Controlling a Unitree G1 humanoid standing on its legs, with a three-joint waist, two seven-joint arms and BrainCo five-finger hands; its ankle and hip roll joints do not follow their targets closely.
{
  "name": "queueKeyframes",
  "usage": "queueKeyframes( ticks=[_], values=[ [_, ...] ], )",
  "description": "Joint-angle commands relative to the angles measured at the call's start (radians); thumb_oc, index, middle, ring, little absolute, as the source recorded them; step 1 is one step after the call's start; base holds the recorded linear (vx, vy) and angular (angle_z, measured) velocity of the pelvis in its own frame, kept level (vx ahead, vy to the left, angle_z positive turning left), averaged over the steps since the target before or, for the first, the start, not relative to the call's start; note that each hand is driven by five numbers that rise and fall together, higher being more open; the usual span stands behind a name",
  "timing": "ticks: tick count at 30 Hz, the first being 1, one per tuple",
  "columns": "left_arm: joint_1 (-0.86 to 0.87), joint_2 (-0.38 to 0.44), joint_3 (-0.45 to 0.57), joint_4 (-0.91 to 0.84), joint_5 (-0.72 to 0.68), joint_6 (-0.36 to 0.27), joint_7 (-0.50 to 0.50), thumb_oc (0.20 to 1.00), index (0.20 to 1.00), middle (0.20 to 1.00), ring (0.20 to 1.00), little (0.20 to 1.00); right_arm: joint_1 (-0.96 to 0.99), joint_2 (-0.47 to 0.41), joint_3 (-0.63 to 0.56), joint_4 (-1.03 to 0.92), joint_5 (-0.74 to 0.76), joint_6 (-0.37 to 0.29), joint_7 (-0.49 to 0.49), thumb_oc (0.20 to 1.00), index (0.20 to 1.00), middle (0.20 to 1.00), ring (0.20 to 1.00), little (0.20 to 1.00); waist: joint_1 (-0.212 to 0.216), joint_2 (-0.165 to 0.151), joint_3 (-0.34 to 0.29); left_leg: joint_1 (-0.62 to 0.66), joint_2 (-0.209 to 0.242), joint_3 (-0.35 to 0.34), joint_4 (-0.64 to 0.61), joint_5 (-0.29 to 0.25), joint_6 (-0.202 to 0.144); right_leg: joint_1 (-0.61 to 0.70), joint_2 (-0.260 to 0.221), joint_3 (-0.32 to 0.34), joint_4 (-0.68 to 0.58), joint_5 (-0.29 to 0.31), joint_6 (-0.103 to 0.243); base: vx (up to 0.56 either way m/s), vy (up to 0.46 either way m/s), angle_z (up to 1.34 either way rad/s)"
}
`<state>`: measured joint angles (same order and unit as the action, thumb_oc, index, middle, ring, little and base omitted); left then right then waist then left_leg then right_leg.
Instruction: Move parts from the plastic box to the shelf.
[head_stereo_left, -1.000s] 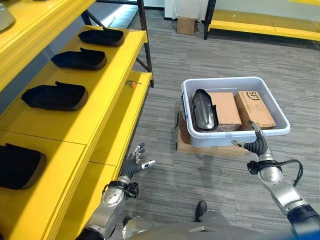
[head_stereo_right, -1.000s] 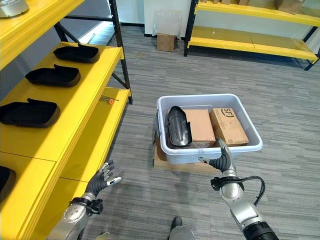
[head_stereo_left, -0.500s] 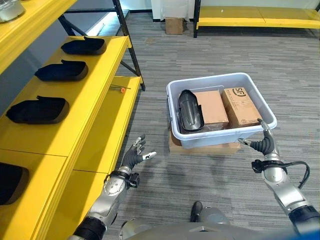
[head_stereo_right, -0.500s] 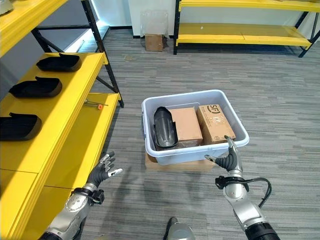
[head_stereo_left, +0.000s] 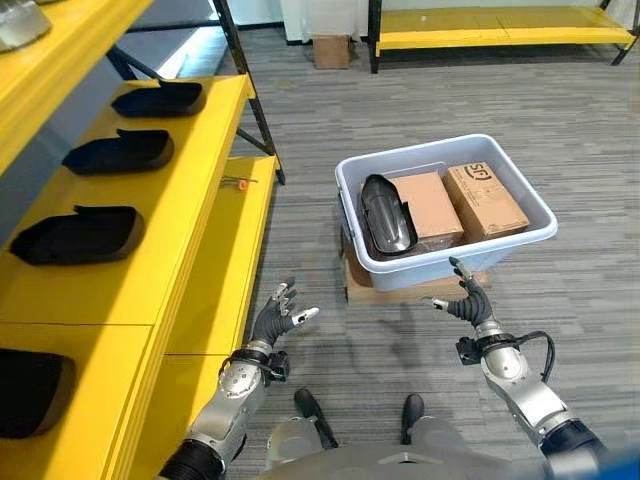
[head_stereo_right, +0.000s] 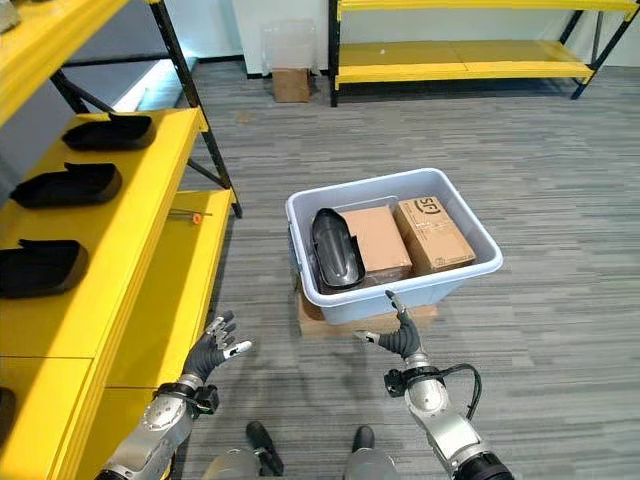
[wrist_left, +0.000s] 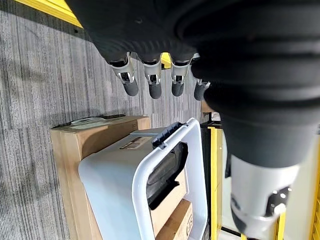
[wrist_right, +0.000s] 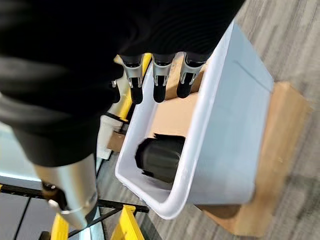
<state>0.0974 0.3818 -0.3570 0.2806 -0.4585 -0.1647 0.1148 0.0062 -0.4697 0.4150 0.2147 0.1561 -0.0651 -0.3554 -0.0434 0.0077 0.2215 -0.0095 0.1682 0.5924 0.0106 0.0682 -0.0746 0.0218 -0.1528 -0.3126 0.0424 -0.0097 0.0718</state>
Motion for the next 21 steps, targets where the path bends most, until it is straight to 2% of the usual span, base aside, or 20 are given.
queueKeyframes(
  ticks=[1, 7, 8, 9, 10, 13, 15, 16, 17, 20, 21],
  values=[
    [-0.002, 0.026, 0.013, -0.025, 0.038, -0.095, -0.009, 1.0, 1.0, 1.0, 1.0, 1.0, -0.072, 0.02, 0.014, -0.063, 0.049, -0.056, 0.029, 1.0, 1.0, 1.0, 1.0, 1.0, 0.03, -0.043, 0.004, -0.108, 0.02, -0.041, 0.096, 0.082, -0.044, 0.113, 0.103, -0.069, -0.057, -0.028, -0.028, 0.1, 0.07, 0.01],
    [-0.014, 0.029, -0.011, -0.019, 0.044, -0.103, -0.035, 1.0, 1.0, 1.0, 1.0, 1.0, -0.111, 0.044, 0.05, -0.063, 0.027, -0.011, 0.022, 1.0, 1.0, 1.0, 1.0, 1.0, 0.059, -0.058, -0.025, -0.061, -0.026, -0.011, 0.067, -0.003, 0.006, 0.121, 0.124, -0.116, -0.016, -0.06, -0.024, 0.12, 0.101, 0.02],
    [-0.007, 0.035, -0.01, -0.011, 0.068, -0.104, -0.06, 1.0, 1.0, 1.0, 1.0, 1.0, -0.11, 0.049, 0.041, -0.06, 0.032, 0.004, 0.014, 1.0, 1.0, 1.0, 1.0, 1.0, 0.06, -0.053, -0.031, -0.031, -0.048, -0.019, 0.031, -0.016, 0.028, 0.089, 0.141, -0.117, 0.105, -0.11, -0.013, 0.13, 0.104, 0.1],
    [0.001, 0.037, -0.014, -0.003, 0.072, -0.109, -0.063, 1.0, 1.0, 1.0, 1.0, 1.0, -0.109, 0.057, 0.039, -0.054, 0.026, 0.008, 0.01, 1.0, 1.0, 1.0, 1.0, 1.0, 0.06, -0.047, -0.031, -0.012, -0.056, -0.03, 0.013, -0.022, 0.037, 0.053, 0.111, -0.116, 0.174, -0.102, 0.012, 0.12, 0.085, 0.1],
    [0.003, 0.038, -0.014, -0.002, 0.072, -0.11, -0.064, 1.0, 1.0, 1.0, 1.0, 1.0, -0.108, 0.058, 0.039, -0.052, 0.024, 0.007, 0.01, 1.0, 1.0, 1.0, 1.0, 1.0, 0.061, -0.046, -0.032, -0.009, -0.057, -0.031, 0.01, -0.024, 0.039, 0.046, 0.102, -0.117, 0.186, -0.105, 0.016, 0.06, -0.009, 0.05],
    [0.008, 0.049, -0.021, -0.002, 0.058, -0.12, -0.058, 1.0, 1.0, 1.0, 1.0, 1.0, -0.107, 0.062, 0.041, -0.041, 0.005, -0.011, -0.003, 1.0, 1.0, 1.0, 1.0, 1.0, 0.075, -0.045, -0.03, -0.012, -0.039, -0.033, 0.032, -0.035, 0.038, 0.057, 0.038, -0.153, 0.143, -0.114, 0.022, 0.02, -0.108, -0.1],
    [-0.005, 0.052, -0.031, -0.004, 0.062, -0.115, -0.044, 1.0, 1.0, 1.0, 1.0, 1.0, -0.111, 0.056, 0.042, -0.033, 0.003, -0.024, -0.014, 1.0, 1.0, 1.0, 1.0, 1.0, 0.077, -0.048, -0.022, -0.017, -0.028, -0.04, 0.057, -0.047, 0.037, 0.072, -0.01, -0.153, 0.067, -0.063, 0.034, 0.0, -0.258, -0.22],
    [-0.024, 0.049, -0.038, 0.004, 0.066, -0.117, -0.038, 1.0, 1.0, 1.0, 1.0, 1.0, -0.117, 0.053, 0.042, -0.018, -0.004, -0.04, -0.028, 1.0, 1.0, 1.0, 1.0, 1.0, 0.065, -0.039, -0.013, 0.009, -0.025, -0.05, 0.057, -0.058, 0.036, 0.054, -0.076, -0.115, -0.001, 0.026, 0.078, 0.03, -0.327, -0.19],
    [-0.032, 0.049, -0.041, 0.007, 0.073, -0.116, -0.036, 1.0, 1.0, 1.0, 1.0, 1.0, -0.116, 0.055, 0.04, -0.017, -0.008, -0.039, -0.032, 1.0, 1.0, 1.0, 1.0, 1.0, 0.057, -0.031, -0.009, 0.03, -0.024, -0.055, 0.047, -0.06, 0.032, 0.039, -0.108, -0.092, -0.02, 0.067, 0.097, 0.06, -0.324, -0.18],
    [-0.04, 0.068, -0.039, -0.011, 0.074, -0.105, -0.042, 1.0, 1.0, 1.0, 1.0, 1.0, -0.098, 0.062, 0.02, -0.029, -0.035, -0.041, -0.044, 1.0, 1.0, 1.0, 1.0, 1.0, 0.032, -0.012, 0.003, 0.079, 0.001, -0.071, 0.025, -0.065, 0.018, -0.02, -0.17, -0.028, -0.013, 0.136, 0.134, 0.09, -0.35, 0.09],
    [-0.037, 0.077, -0.035, -0.02, 0.075, -0.098, -0.046, 1.0, 1.0, 1.0, 1.0, 1.0, -0.093, 0.059, 0.012, -0.036, -0.036, -0.036, -0.038, 1.0, 1.0, 1.0, 1.0, 1.0, 0.027, -0.012, 0.002, 0.085, 0.016, -0.067, 0.025, -0.065, 0.01, -0.02, -0.169, -0.03, -0.019, 0.137, 0.143, 0.11, -0.438, 0.36]
  ],
)
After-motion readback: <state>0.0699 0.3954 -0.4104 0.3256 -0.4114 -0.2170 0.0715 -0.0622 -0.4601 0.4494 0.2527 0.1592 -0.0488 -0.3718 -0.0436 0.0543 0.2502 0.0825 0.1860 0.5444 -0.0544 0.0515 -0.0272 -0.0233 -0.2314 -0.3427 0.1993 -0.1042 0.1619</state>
